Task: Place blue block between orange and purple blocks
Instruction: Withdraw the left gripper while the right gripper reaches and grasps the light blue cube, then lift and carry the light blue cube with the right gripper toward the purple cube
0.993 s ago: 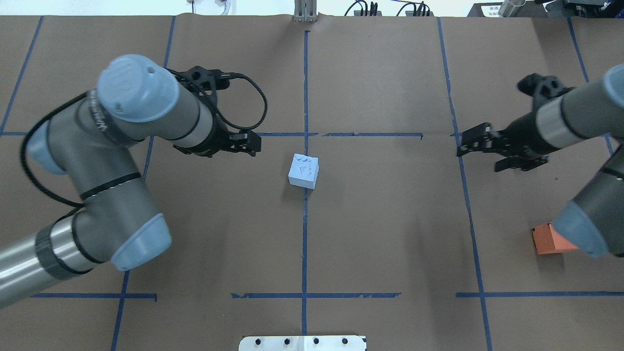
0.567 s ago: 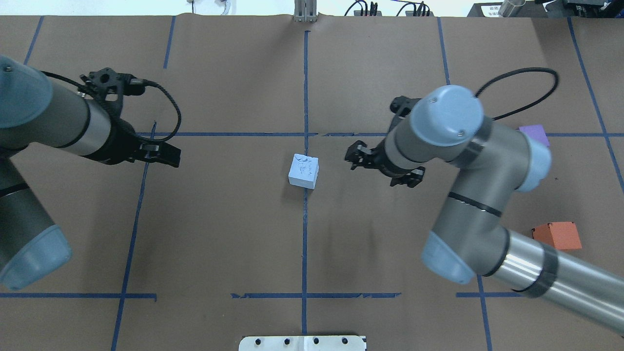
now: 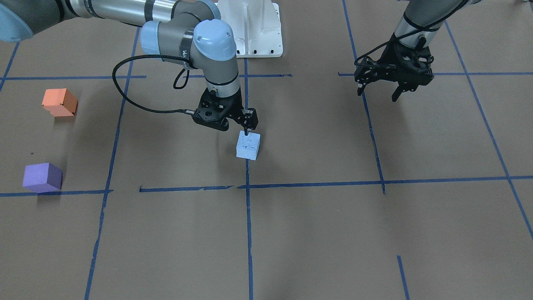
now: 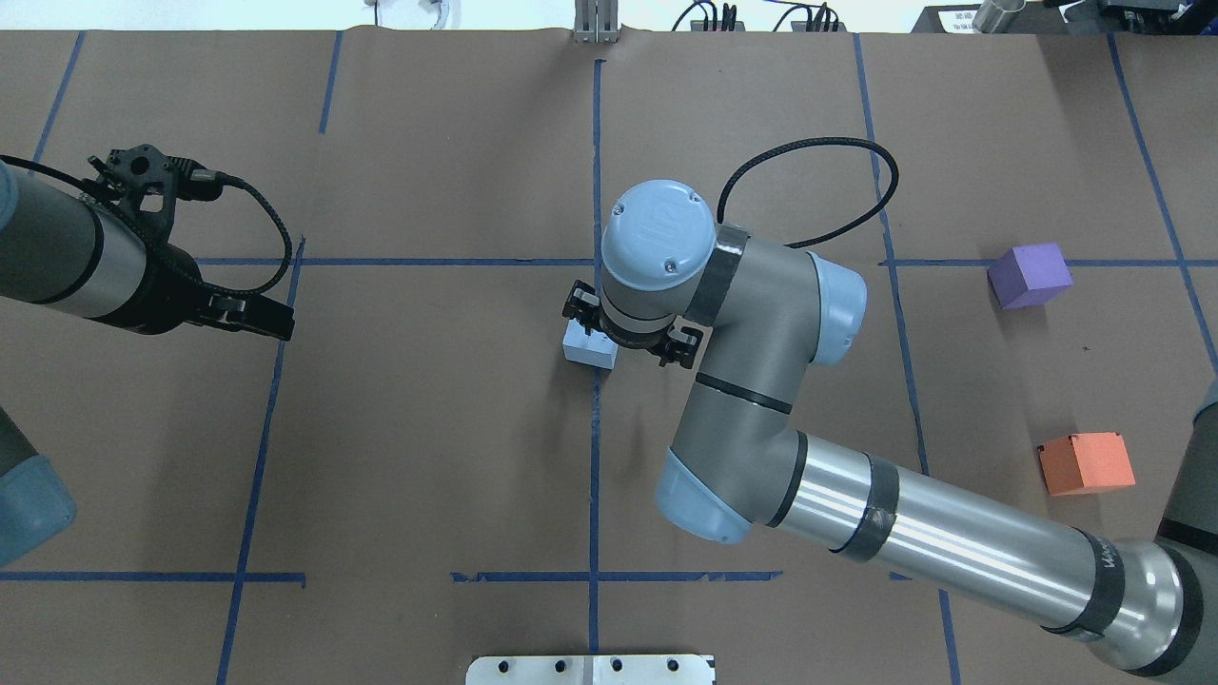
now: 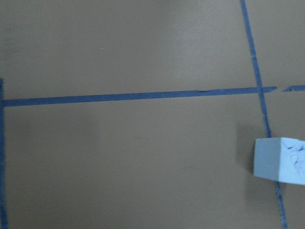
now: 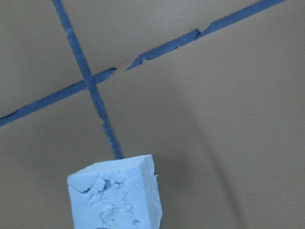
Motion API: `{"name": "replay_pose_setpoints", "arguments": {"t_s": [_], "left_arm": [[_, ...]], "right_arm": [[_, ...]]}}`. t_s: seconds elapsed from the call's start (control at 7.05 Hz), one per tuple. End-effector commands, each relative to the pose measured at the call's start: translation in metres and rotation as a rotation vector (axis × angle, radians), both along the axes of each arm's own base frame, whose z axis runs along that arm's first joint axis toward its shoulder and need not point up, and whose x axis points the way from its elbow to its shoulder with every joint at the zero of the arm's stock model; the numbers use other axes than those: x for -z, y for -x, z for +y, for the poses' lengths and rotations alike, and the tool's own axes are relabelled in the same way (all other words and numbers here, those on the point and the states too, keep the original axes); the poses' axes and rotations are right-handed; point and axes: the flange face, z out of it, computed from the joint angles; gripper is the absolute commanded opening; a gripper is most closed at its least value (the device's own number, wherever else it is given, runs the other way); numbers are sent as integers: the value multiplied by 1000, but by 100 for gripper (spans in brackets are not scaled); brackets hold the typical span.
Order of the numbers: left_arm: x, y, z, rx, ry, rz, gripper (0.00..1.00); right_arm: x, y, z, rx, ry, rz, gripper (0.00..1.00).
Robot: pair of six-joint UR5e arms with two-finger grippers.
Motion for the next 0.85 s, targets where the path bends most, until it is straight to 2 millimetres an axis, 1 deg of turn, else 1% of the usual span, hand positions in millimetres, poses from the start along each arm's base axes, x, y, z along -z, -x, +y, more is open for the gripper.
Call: {"name": "replay_pose_setpoints", "arguments": {"t_s": [0.0, 0.14, 0.28, 0.43, 0.57, 0.71], "left_arm": [[1, 0, 0, -1, -1, 1, 100], [1, 0, 0, -1, -1, 1, 100], [1, 0, 0, 1, -1, 1, 100], [0, 1, 0, 1, 0, 0, 100], [0, 1, 0, 1, -1, 1, 100], [0, 1, 0, 1, 0, 0, 100]], "right_arm": [[5, 22, -16, -21, -46, -11, 100], [6, 25, -17, -7, -62, -9, 100], [0, 33, -11, 43, -100, 9, 100], [-1, 35, -12, 47, -106, 14, 100], [-6, 44, -7, 47, -119, 21, 100], [-8, 53, -7, 33, -146, 18, 100]]}}
